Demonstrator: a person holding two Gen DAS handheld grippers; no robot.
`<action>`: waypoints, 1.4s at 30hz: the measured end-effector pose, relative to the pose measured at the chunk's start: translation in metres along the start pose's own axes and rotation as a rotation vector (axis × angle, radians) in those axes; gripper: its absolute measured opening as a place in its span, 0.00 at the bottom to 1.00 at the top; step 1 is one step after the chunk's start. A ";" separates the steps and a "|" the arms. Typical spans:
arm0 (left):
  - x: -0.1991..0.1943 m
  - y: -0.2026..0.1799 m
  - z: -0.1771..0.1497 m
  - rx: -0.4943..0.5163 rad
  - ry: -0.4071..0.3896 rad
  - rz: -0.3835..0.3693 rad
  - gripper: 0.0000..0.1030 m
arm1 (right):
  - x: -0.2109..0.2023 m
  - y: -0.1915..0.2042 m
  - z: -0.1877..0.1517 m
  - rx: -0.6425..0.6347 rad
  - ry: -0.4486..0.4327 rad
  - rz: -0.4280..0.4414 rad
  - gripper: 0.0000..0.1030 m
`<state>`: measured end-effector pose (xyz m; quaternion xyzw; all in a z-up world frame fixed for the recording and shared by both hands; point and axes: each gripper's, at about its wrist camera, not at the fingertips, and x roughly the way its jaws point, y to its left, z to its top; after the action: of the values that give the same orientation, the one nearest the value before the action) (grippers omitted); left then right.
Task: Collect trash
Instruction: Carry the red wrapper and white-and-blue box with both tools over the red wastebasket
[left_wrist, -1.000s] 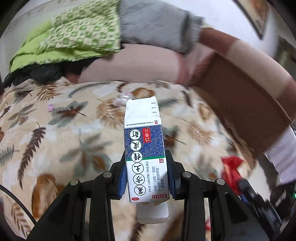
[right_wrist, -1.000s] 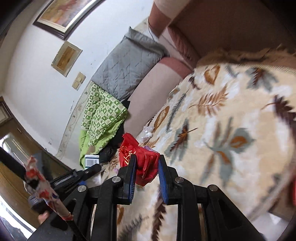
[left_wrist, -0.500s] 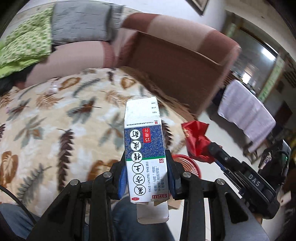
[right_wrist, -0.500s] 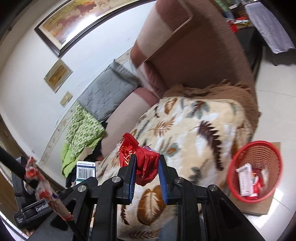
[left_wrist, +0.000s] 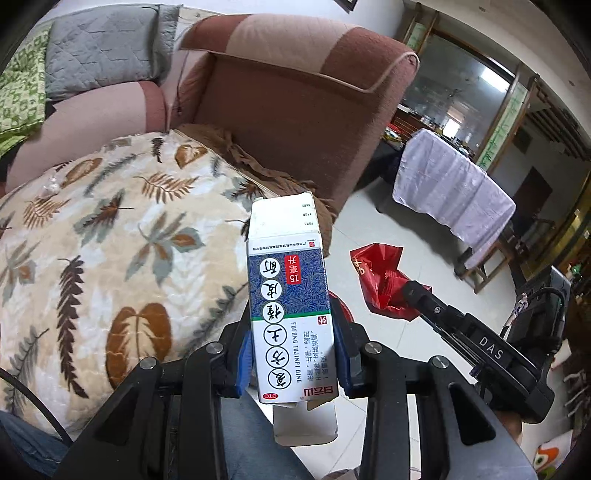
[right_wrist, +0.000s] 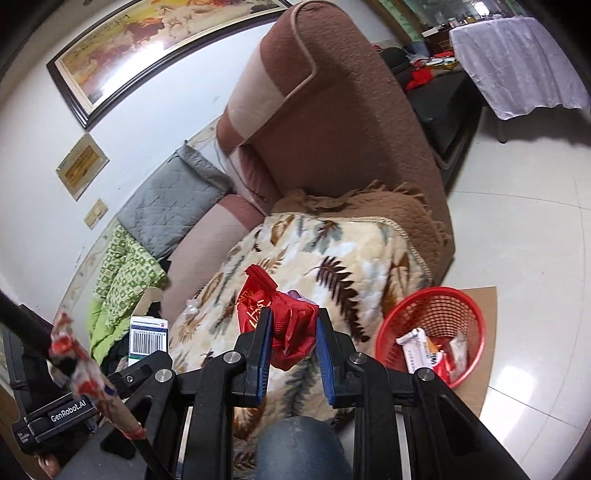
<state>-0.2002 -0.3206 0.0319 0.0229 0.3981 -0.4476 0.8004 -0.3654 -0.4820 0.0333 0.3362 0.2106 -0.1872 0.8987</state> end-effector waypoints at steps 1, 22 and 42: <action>0.002 -0.001 0.000 0.002 0.004 -0.004 0.33 | -0.002 -0.003 0.001 0.002 -0.003 -0.011 0.23; 0.068 0.000 0.002 0.017 0.160 -0.033 0.33 | 0.014 -0.057 0.011 0.090 -0.051 -0.100 0.23; 0.220 -0.047 0.005 0.147 0.421 -0.074 0.33 | 0.044 -0.141 0.004 0.276 -0.052 -0.182 0.23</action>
<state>-0.1696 -0.5039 -0.0947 0.1592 0.5232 -0.4899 0.6789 -0.3948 -0.5926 -0.0605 0.4310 0.1889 -0.3039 0.8284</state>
